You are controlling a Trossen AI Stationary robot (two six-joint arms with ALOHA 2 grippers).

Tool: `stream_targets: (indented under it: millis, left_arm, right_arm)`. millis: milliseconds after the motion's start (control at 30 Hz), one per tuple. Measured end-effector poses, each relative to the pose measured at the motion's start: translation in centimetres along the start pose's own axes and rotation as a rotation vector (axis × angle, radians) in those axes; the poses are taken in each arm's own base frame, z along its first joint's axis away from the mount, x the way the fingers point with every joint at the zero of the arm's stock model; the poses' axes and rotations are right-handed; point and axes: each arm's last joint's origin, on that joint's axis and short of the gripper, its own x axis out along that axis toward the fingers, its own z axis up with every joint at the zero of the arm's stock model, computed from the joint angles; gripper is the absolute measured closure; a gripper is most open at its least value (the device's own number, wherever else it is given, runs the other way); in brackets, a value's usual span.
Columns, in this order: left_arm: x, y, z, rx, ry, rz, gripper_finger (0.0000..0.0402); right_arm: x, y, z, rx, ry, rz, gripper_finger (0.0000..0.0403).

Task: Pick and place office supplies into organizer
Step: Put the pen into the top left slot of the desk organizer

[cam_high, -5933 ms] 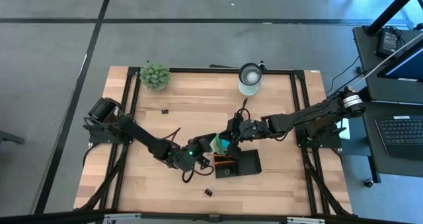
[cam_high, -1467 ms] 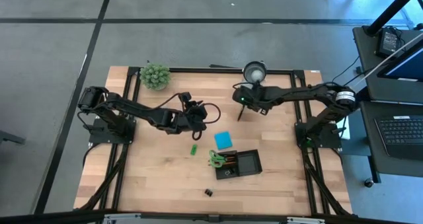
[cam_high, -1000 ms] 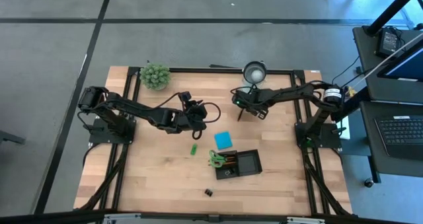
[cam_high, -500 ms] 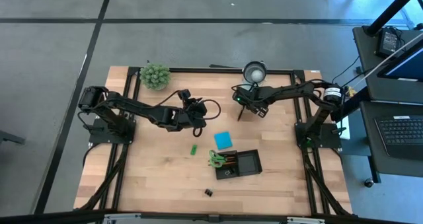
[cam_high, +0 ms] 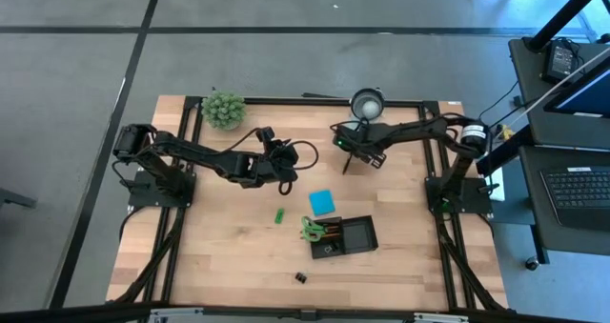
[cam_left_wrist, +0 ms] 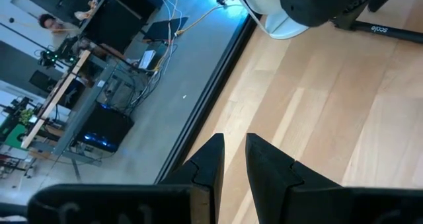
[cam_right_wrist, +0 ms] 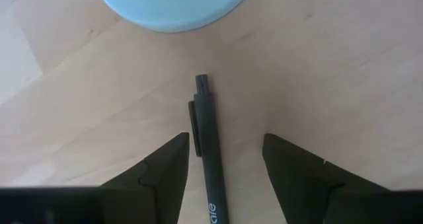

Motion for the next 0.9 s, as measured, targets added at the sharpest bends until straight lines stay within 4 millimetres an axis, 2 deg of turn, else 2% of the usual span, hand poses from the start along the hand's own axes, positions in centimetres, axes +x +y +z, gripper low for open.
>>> stream_targets:
  millis: [233,433,900]
  left_arm:
    - [0.0,0.0,0.0,0.001,0.001,0.0,0.0343]
    - [0.0,0.0,0.0,0.002,0.001,0.0,0.0343]
    - [0.0,0.0,0.0,0.002,0.001,0.0,0.0343]
  right_arm:
    - [-0.5,2.0,-0.2,-0.074,0.007,-0.086,0.0203]
    - [-0.2,3.1,-0.5,-0.091,0.032,-0.151,0.0203]
    - [-0.2,3.1,-0.5,-0.102,0.006,-0.174,0.0203]
